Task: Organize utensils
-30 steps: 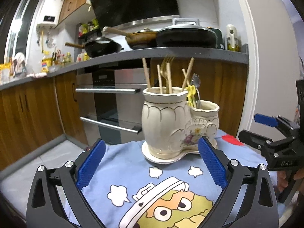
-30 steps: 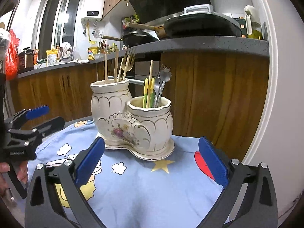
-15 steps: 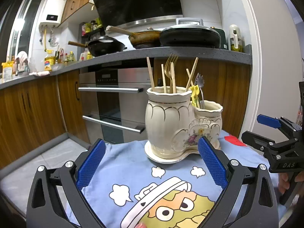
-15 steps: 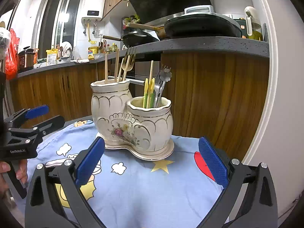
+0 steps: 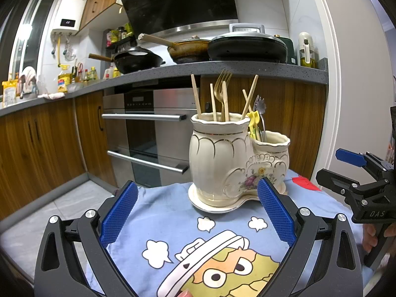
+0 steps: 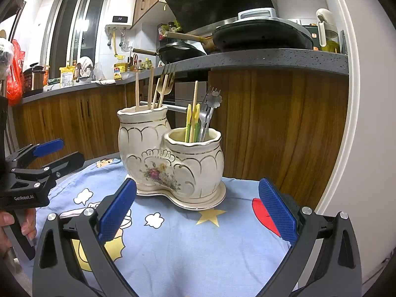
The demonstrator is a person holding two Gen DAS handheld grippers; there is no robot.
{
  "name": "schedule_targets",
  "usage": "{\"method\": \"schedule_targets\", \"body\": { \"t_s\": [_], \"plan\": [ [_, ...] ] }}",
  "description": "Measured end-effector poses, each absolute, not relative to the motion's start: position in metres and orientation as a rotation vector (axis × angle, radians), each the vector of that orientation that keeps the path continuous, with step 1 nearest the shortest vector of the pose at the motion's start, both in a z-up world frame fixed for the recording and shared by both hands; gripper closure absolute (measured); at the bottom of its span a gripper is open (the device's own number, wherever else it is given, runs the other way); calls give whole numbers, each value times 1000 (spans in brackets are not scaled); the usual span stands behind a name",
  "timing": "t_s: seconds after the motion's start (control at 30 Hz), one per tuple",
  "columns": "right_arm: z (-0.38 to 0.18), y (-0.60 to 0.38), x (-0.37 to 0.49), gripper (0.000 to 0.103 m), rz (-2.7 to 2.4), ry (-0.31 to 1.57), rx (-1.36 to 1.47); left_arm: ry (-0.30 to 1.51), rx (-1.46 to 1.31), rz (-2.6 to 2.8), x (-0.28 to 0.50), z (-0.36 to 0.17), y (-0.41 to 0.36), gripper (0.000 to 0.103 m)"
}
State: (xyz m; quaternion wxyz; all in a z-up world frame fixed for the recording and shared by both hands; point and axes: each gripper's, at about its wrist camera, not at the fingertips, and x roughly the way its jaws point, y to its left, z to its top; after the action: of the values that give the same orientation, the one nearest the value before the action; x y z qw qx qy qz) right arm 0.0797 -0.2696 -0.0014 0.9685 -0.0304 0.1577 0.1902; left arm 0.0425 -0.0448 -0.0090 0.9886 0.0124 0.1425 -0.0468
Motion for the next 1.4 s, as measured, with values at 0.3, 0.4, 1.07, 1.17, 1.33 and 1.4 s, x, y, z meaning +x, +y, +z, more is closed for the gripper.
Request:
{"method": "schedule_targets", "body": {
  "t_s": [0.3, 0.4, 1.07, 1.17, 1.33, 1.4],
  "plan": [
    [0, -272, 77, 5, 380, 315, -55, 287, 25, -94, 42, -9, -45, 7],
    [0, -272, 78, 5, 381, 315, -55, 286, 25, -94, 42, -9, -44, 8],
    [0, -273, 78, 6, 381, 317, -55, 286, 24, -94, 42, -9, -44, 9],
    [0, -273, 78, 6, 381, 317, -55, 286, 24, -94, 42, -9, -44, 9],
    [-1, -273, 78, 6, 381, 317, -55, 286, 24, -94, 42, -9, -44, 9],
    [-1, -272, 78, 6, 381, 317, -55, 286, 24, -94, 42, -9, -44, 9]
  ]
}}
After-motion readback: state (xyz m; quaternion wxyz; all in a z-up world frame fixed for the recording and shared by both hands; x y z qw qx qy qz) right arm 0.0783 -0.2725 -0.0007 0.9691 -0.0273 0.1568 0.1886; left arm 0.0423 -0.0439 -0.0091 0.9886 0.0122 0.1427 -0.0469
